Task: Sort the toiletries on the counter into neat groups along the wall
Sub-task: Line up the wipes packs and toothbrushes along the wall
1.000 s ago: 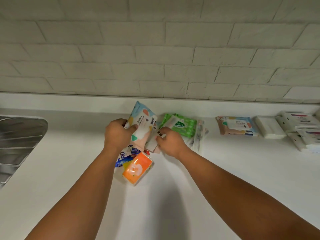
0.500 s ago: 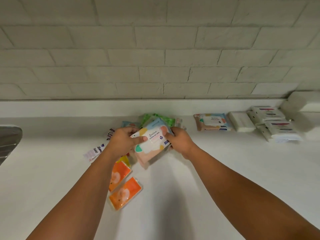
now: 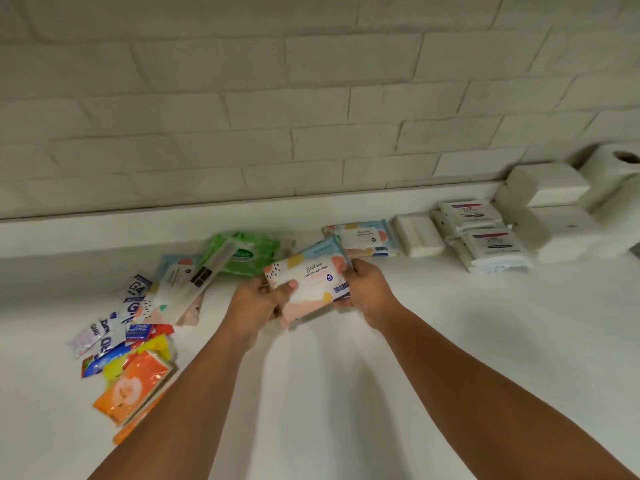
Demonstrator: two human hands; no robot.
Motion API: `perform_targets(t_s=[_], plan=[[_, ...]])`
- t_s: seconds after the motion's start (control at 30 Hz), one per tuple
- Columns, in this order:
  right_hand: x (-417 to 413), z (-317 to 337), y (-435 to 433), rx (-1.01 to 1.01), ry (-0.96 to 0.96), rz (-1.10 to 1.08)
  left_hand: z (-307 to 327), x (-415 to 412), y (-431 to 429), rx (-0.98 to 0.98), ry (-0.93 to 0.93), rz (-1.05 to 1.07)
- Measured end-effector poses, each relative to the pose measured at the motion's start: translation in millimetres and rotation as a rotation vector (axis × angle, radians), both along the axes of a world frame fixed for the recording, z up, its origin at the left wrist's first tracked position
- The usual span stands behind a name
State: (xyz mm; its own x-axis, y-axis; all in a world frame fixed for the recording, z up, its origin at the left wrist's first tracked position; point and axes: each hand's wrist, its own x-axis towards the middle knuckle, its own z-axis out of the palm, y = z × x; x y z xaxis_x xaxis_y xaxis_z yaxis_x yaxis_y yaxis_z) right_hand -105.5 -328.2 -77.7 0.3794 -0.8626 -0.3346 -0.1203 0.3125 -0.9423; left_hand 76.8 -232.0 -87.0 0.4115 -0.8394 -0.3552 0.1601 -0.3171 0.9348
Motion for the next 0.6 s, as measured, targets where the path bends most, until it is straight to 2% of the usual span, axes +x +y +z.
perform_targets(t_s=[0.3,0.4,0.6], plan=[[-44.4,-13.1,-46.0,0.115,-0.005,-0.169,-18.6,-45.8,-57.4,0.075,-0.025,0.050],[-56.5,-16.5,-65.3,0.092,0.067,-0.194,-18.2,-54.8,-85.5,0.068,-0.061,0.045],[-68.8,-18.2,-102.6,-0.204,0.339,-0.096,-12.4,-63.0,-134.8,0.054,-0.187,0.091]])
